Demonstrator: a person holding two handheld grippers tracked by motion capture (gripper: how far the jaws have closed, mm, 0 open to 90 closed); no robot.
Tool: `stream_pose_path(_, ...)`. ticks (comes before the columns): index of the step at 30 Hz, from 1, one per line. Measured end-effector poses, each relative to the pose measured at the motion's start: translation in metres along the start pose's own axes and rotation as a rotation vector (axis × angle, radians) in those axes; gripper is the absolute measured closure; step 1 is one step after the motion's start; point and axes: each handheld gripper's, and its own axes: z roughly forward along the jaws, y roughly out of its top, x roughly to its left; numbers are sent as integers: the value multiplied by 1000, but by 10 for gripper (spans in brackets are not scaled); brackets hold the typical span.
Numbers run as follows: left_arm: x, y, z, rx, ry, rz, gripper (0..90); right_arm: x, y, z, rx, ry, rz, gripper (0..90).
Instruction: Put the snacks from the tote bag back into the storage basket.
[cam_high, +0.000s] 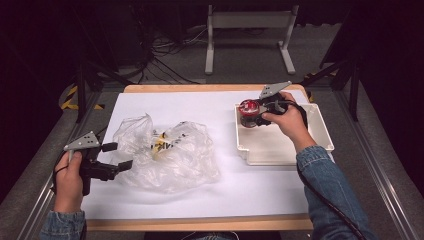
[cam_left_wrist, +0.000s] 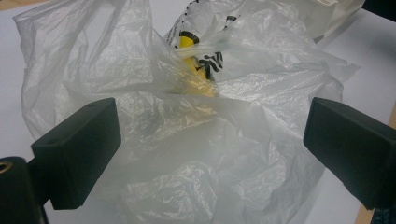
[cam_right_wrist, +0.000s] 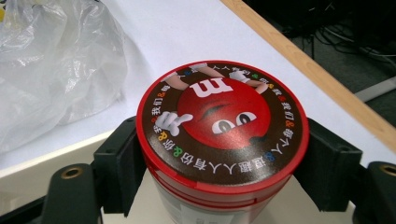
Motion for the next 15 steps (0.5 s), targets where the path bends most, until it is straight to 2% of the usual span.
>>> stream_pose_path(15,1,-1,-2,-2,3,-7,48,-4,-23,18,-18,7,41,250)
